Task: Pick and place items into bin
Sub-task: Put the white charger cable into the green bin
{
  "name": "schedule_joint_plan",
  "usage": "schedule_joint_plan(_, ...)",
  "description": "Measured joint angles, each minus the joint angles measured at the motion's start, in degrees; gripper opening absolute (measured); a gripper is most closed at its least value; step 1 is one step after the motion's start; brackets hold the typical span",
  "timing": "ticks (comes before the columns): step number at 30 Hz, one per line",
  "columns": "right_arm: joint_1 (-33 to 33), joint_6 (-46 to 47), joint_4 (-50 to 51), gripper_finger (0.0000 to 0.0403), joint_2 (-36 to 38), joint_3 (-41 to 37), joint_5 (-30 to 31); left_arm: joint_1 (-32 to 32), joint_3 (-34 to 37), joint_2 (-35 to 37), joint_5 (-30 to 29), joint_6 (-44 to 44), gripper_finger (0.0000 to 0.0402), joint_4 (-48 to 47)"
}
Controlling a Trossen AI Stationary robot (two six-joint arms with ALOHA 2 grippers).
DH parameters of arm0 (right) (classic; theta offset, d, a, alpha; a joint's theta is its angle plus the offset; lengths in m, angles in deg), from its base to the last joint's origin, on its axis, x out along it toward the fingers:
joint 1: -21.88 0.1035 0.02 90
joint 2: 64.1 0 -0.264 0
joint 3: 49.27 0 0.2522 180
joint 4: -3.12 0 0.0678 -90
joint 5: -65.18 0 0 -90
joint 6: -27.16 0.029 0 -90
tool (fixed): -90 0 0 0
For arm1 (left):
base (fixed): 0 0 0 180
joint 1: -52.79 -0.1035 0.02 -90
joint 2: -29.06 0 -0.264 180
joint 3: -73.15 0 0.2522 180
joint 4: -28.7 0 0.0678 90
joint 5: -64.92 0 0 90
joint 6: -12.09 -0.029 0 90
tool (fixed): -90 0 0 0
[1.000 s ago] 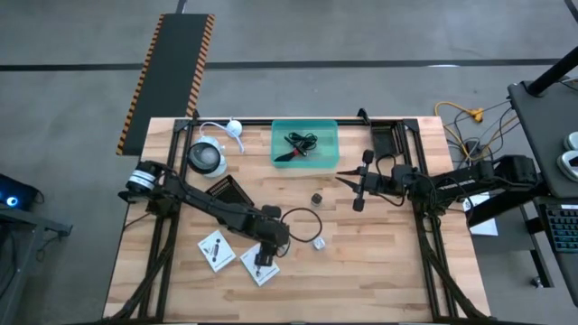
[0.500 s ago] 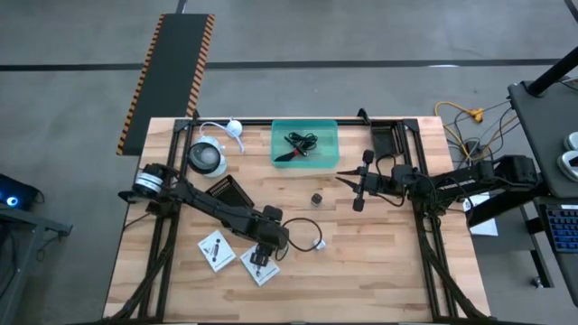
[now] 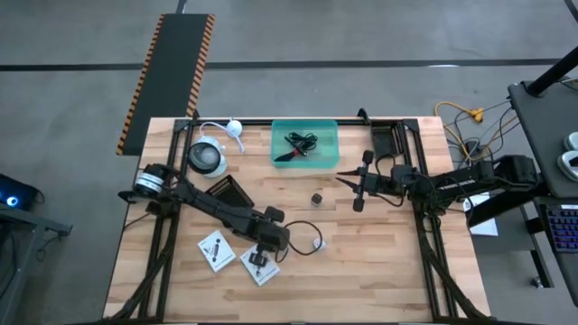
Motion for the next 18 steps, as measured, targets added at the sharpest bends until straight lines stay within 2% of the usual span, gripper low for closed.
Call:
schedule_joint_plan(4, 0.0, -0.2, 0.4, 0.0048, 0.0, 0.0, 0.4, -0.8, -2.1, 0.0, -1.7, -2.9, 0.0021, -0.9)
schedule_joint_plan(10, 0.0, -0.2, 0.5, 0.0048, 0.0, 0.0, 1.6, -3.5, -8.7, 0.5, -6.3, -10.3, 0.0026, -2.3)
schedule_joint_plan(16, 0.0, -0.2, 0.7, 0.0048, 0.0, 0.0, 2.8, -10.6, -17.2, 0.7, -15.8, -13.5, 0.0022, -10.7)
schedule_joint_plan(18, 0.0, -0.1, 0.8, 0.0048, 0.0, 0.0, 2.8, -13.9, -19.5, 0.7, -16.9, -13.2, 0.0022, -10.8)
